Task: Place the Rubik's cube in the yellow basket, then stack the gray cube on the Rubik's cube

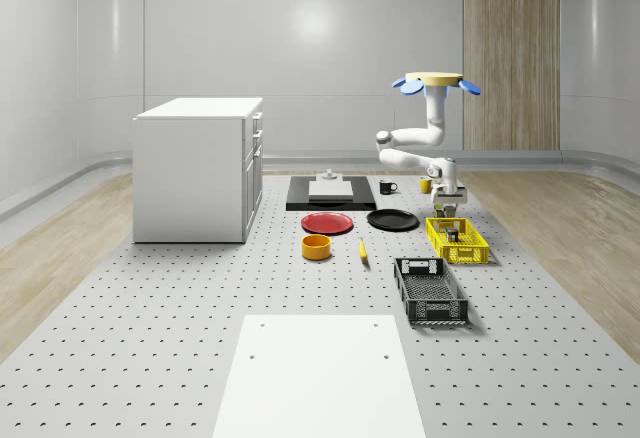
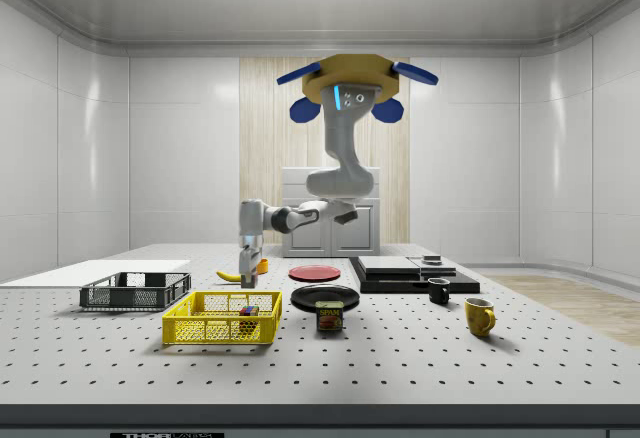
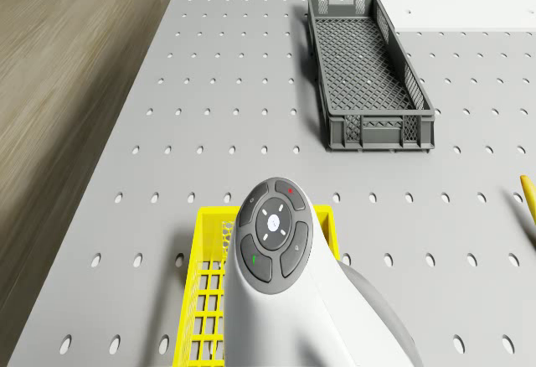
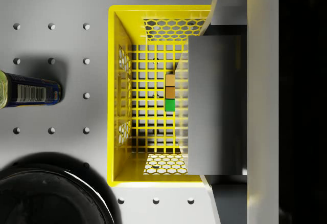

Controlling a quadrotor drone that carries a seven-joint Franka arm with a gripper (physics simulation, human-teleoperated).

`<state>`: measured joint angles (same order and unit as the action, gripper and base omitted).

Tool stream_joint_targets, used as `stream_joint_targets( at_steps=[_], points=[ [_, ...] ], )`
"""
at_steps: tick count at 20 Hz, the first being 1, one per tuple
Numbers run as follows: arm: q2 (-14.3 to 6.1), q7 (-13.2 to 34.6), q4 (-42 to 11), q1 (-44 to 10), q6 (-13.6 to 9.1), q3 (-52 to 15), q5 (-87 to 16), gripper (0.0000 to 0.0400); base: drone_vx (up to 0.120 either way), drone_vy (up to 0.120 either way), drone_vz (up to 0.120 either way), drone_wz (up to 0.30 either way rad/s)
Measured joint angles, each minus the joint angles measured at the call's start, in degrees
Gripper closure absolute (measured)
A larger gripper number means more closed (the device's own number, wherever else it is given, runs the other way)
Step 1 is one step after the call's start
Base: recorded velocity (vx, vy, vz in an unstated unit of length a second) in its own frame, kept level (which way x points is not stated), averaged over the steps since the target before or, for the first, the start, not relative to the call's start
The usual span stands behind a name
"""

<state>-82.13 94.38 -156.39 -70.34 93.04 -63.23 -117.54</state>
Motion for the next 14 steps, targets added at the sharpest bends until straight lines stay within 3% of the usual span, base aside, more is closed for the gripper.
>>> stream_joint_targets(
  at_steps=[14],
  points=[
    [0.83, -0.34, 3.12, -1.17, 2.78, 5.42, -5.10, 0.0150, 0.000, 0.000, 0.000, 0.000]
  ],
)
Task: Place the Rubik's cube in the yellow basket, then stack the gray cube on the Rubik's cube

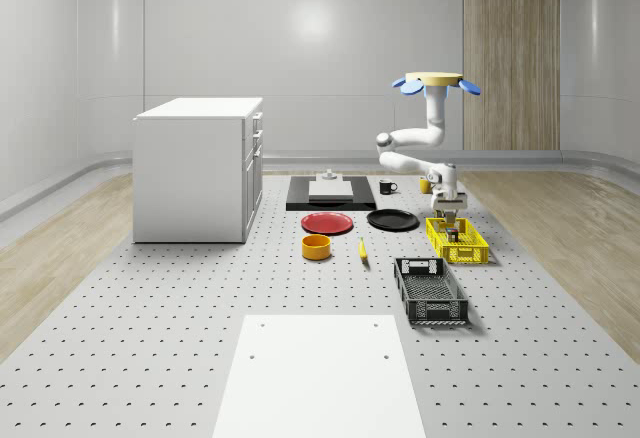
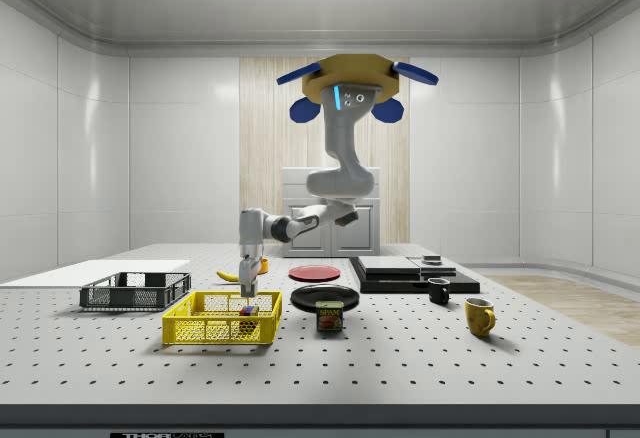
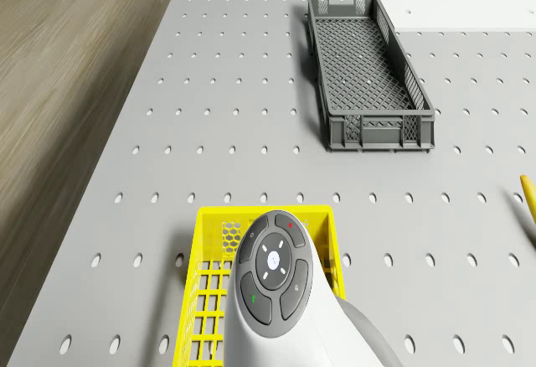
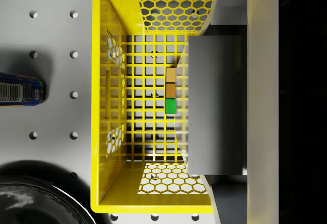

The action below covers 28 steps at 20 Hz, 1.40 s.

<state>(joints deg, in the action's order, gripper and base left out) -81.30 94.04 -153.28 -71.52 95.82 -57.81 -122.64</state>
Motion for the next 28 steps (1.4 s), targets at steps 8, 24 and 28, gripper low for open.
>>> stream_joint_targets(
  at_steps=[8, 24, 28],
  points=[
    [0.78, -0.30, 1.30, -0.25, 0.73, 1.92, -1.95, 0.0150, 0.000, 0.000, 0.000, 0.000],
    [3.35, 0.92, 2.78, -1.88, 0.19, 4.38, -5.07, 0.0150, 0.000, 0.000, 0.000, 0.000],
    [3.50, 0.90, 2.64, -1.54, 0.21, 5.03, -5.73, 0.0150, 0.000, 0.000, 0.000, 0.000]
  ],
)
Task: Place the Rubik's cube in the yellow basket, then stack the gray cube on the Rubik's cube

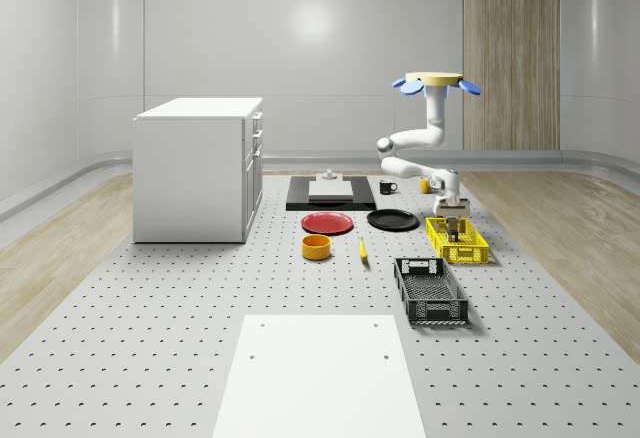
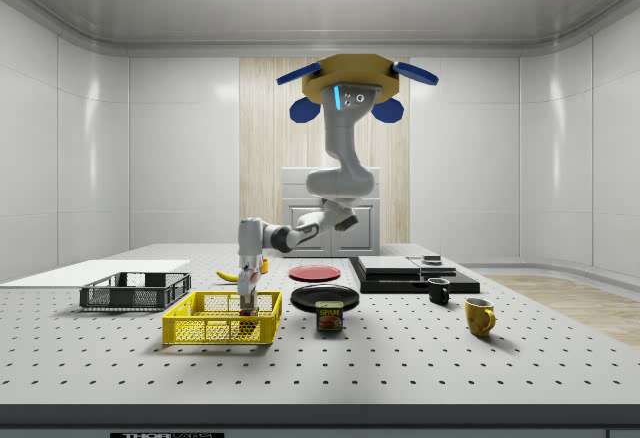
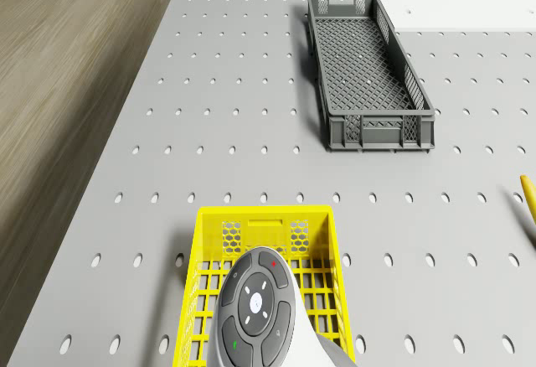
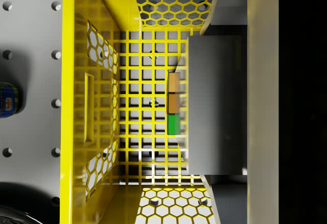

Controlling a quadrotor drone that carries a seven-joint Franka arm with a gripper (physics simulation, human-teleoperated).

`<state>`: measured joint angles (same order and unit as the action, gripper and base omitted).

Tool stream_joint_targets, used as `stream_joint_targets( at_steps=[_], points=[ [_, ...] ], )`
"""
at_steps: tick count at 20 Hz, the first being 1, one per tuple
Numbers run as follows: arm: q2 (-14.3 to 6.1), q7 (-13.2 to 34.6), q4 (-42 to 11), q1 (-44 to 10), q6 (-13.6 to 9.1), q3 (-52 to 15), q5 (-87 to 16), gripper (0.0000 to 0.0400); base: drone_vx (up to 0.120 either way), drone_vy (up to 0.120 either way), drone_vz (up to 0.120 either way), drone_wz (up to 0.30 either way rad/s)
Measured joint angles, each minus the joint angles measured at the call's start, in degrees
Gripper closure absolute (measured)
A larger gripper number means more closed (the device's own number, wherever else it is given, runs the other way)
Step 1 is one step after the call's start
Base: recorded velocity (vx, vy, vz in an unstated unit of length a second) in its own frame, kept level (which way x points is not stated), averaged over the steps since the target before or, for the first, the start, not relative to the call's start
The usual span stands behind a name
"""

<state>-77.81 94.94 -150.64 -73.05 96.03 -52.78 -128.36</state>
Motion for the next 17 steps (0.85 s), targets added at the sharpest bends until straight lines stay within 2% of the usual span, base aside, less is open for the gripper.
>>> stream_joint_targets(
  at_steps=[4, 6, 9, 12, 17],
  points=[
    [0.14, -0.10, -0.21, 0.40, -0.11, 0.41, -0.44, 0.0150, 0.000, 0.000, 0.000, 0.000],
    [0.25, -0.18, -0.28, 0.56, -0.20, 0.53, -0.59, 0.0091, 0.000, 0.000, 0.000, 0.000],
    [0.43, -0.30, -0.34, 0.78, -0.37, 0.64, -0.78, 0.0043, 0.000, 0.000, 0.000, 0.000],
    [0.62, -0.43, -0.38, 0.97, -0.55, 0.72, -0.93, 0.0020, 0.000, 0.000, 0.000, 0.000],
    [0.93, -0.63, -0.43, 1.25, -0.83, 0.81, -1.13, 0.0006, 0.000, 0.000, 0.000, 0.000]
  ],
)
